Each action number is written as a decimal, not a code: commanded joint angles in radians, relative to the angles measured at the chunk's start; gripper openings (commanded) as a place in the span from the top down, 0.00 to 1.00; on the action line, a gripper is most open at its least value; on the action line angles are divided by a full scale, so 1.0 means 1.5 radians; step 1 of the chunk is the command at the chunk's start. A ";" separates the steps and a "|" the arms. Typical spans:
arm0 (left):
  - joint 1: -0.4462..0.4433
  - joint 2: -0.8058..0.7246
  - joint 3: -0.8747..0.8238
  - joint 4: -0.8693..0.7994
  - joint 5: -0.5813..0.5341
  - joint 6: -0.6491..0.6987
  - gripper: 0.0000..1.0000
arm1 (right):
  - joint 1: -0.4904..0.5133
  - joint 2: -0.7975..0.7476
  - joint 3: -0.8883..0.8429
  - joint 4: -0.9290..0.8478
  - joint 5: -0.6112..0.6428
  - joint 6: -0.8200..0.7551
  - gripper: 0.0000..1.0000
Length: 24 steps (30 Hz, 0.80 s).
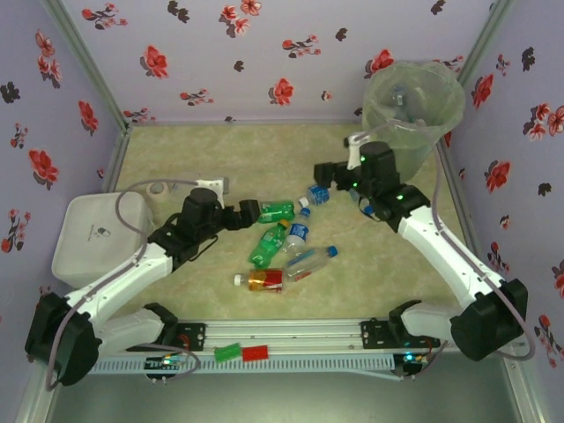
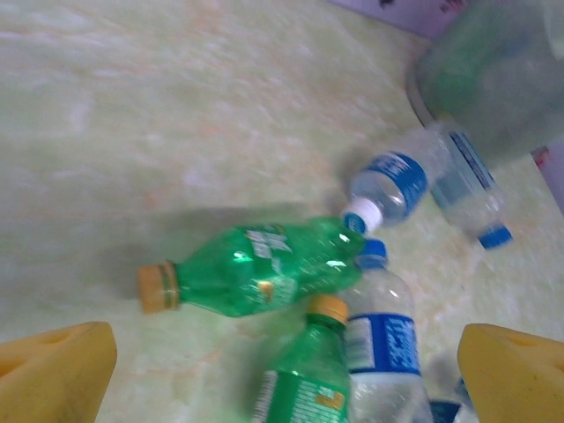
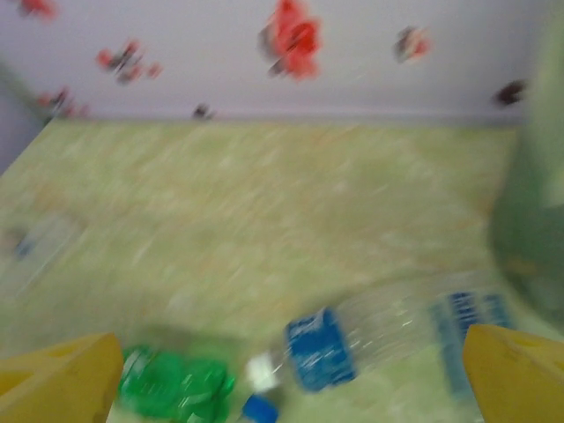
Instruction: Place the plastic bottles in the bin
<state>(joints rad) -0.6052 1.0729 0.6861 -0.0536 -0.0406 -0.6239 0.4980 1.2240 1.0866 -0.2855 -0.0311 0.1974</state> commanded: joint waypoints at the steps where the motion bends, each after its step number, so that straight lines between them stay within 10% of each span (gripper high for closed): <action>1: 0.056 -0.028 -0.001 -0.017 -0.047 -0.036 0.00 | 0.080 -0.006 -0.010 -0.026 -0.028 -0.045 0.00; 9: 0.167 -0.057 -0.019 -0.016 0.001 -0.058 0.00 | 0.293 0.073 -0.023 -0.085 -0.010 -0.061 0.09; 24: 0.205 -0.119 -0.144 0.071 0.000 -0.121 0.00 | 0.470 0.250 0.052 -0.274 0.002 -0.076 0.11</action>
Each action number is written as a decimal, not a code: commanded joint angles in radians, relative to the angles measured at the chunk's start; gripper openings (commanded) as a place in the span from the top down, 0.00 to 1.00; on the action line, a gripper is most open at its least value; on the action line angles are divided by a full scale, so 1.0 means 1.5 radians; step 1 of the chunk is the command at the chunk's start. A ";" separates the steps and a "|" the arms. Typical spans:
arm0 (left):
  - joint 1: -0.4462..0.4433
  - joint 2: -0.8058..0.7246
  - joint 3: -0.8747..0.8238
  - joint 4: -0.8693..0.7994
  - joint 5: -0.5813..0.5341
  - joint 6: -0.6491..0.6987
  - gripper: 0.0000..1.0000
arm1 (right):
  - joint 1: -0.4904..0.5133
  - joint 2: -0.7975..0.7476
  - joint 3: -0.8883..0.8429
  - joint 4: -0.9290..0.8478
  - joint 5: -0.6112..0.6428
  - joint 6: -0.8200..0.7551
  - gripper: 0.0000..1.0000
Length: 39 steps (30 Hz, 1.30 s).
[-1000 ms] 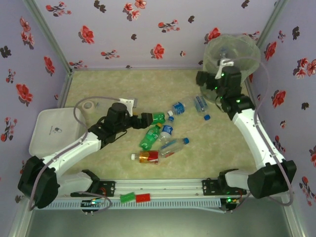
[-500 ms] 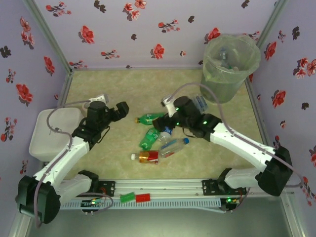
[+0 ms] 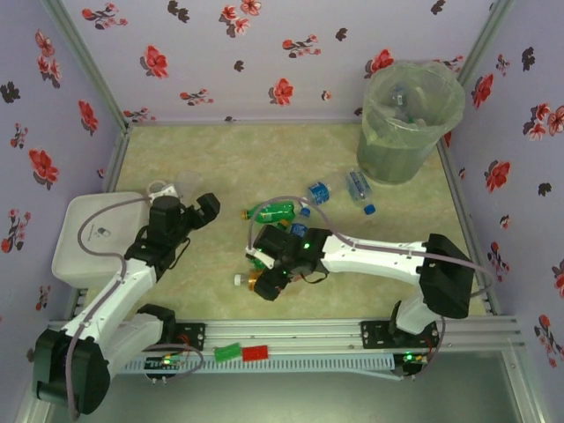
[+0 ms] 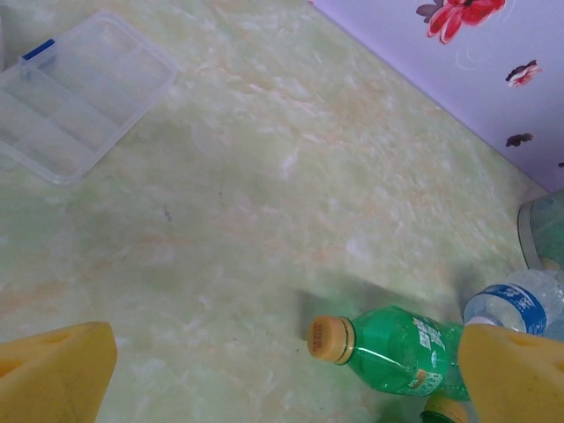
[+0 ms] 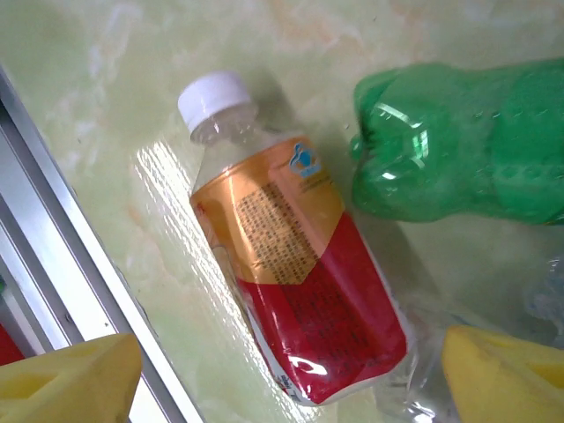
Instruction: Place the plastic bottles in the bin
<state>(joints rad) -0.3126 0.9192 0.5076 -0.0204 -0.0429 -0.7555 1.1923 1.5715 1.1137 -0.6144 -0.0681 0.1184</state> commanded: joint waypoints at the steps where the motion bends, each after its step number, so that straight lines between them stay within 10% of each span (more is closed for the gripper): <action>1: 0.012 -0.022 -0.034 0.061 0.002 -0.040 0.00 | 0.010 0.025 0.038 -0.057 0.029 -0.028 0.11; 16: 0.035 -0.063 -0.058 0.055 -0.008 -0.056 0.00 | 0.049 0.184 0.106 -0.098 0.122 -0.105 0.20; 22: 0.035 -0.056 -0.060 0.071 -0.007 -0.059 0.00 | 0.051 0.216 0.121 -0.110 0.117 -0.124 0.46; 39: 0.036 0.032 -0.044 0.162 -0.012 -0.062 0.00 | -0.068 -0.058 0.051 0.045 -0.071 -0.090 0.61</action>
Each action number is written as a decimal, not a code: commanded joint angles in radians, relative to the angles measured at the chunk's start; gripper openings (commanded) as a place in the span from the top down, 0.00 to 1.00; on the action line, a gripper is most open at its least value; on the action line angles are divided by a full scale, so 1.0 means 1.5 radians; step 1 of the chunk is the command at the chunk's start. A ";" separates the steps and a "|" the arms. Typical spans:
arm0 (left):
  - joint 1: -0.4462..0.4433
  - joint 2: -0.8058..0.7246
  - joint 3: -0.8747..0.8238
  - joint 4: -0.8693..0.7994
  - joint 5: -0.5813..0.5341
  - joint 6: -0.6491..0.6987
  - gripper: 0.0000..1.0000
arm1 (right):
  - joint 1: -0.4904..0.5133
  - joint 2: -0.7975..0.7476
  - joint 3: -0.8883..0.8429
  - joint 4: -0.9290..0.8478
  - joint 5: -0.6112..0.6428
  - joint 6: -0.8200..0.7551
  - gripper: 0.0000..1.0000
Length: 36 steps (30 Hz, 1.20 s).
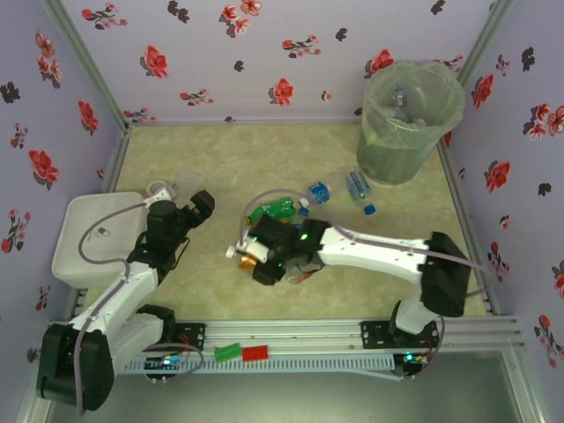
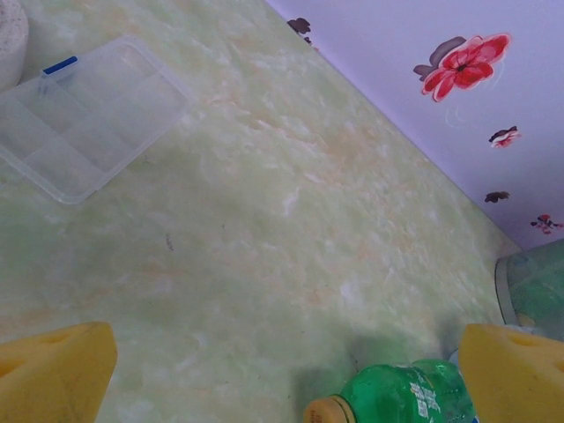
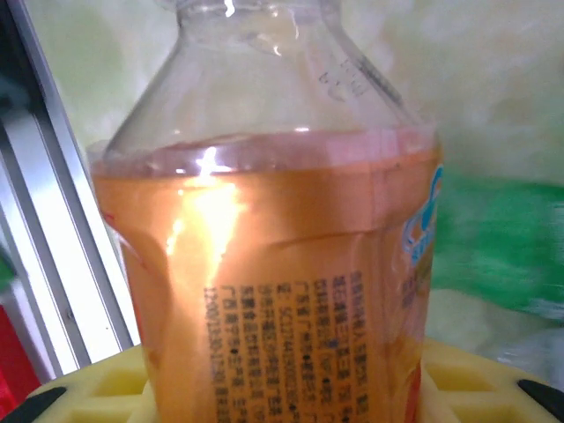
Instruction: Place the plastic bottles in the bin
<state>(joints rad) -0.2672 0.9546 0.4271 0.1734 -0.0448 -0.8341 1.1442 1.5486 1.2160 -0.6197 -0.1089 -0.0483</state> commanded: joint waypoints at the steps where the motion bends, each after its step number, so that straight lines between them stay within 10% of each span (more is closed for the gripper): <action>1: 0.006 0.011 0.010 0.038 -0.009 -0.012 0.00 | -0.055 -0.061 -0.023 0.064 -0.036 0.029 0.61; 19: -0.137 0.145 0.153 0.024 0.062 0.129 0.00 | -0.419 -0.227 -0.003 0.198 0.087 0.122 0.62; 36: -0.246 0.243 0.252 -0.063 0.061 0.262 0.00 | -0.705 -0.105 0.141 0.300 0.155 0.208 0.62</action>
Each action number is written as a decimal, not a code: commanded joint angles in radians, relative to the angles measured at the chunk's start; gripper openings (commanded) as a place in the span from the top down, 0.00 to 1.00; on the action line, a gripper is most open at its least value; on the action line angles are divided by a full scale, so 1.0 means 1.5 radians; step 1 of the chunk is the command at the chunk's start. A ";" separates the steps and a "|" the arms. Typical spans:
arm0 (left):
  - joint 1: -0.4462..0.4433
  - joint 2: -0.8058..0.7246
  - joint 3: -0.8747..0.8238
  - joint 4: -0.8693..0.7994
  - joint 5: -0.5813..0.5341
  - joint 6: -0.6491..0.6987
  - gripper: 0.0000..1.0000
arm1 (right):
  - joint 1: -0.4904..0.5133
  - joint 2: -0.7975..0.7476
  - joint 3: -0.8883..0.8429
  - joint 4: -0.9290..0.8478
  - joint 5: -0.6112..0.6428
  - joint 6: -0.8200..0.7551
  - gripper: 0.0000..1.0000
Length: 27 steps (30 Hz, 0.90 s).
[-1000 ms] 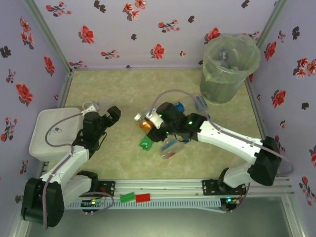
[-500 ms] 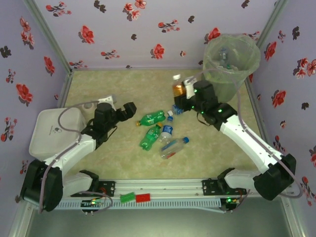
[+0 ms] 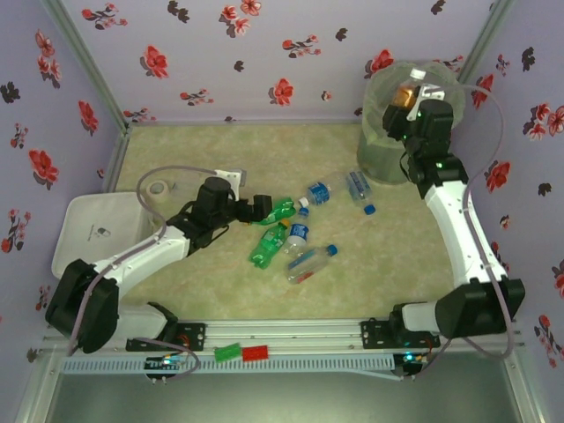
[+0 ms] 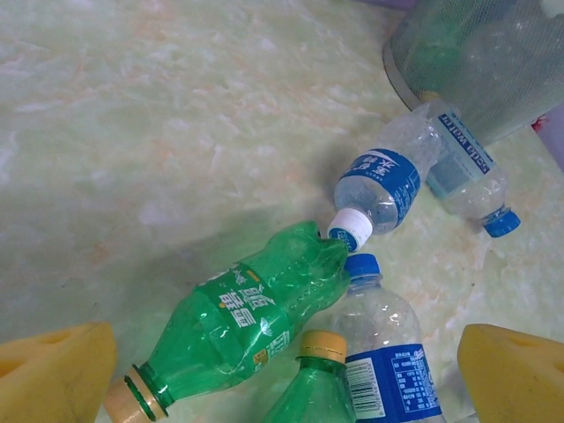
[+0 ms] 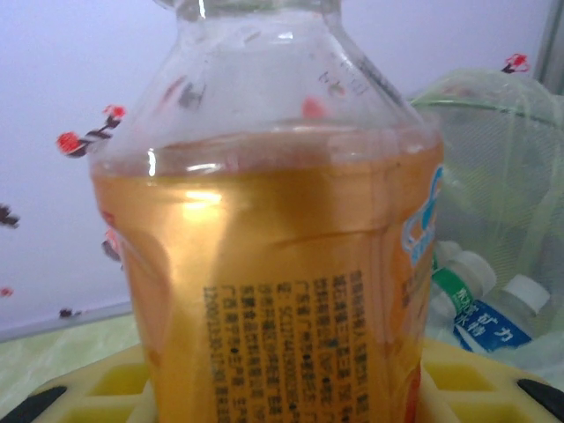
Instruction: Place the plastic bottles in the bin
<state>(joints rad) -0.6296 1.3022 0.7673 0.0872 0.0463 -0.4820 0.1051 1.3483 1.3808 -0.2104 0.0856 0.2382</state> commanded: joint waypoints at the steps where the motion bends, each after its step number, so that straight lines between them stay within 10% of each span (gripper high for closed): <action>1: -0.005 0.016 0.026 -0.004 0.000 0.023 0.00 | -0.021 0.042 0.040 0.033 0.023 0.017 0.62; 10: -0.030 0.009 -0.001 0.037 -0.032 -0.034 0.00 | -0.082 0.185 0.189 -0.015 -0.046 0.037 0.52; 17: -0.030 -0.021 -0.016 0.006 -0.049 -0.036 0.00 | -0.082 0.254 0.267 -0.065 -0.046 0.051 0.01; 27: -0.030 -0.035 -0.028 -0.005 -0.063 -0.022 0.00 | -0.062 0.187 0.230 -0.042 -0.043 0.078 0.00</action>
<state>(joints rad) -0.6704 1.2682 0.7364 0.0898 -0.0257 -0.5240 -0.0101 1.7081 1.7382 -0.2852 0.0097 0.3355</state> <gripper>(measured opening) 0.998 0.995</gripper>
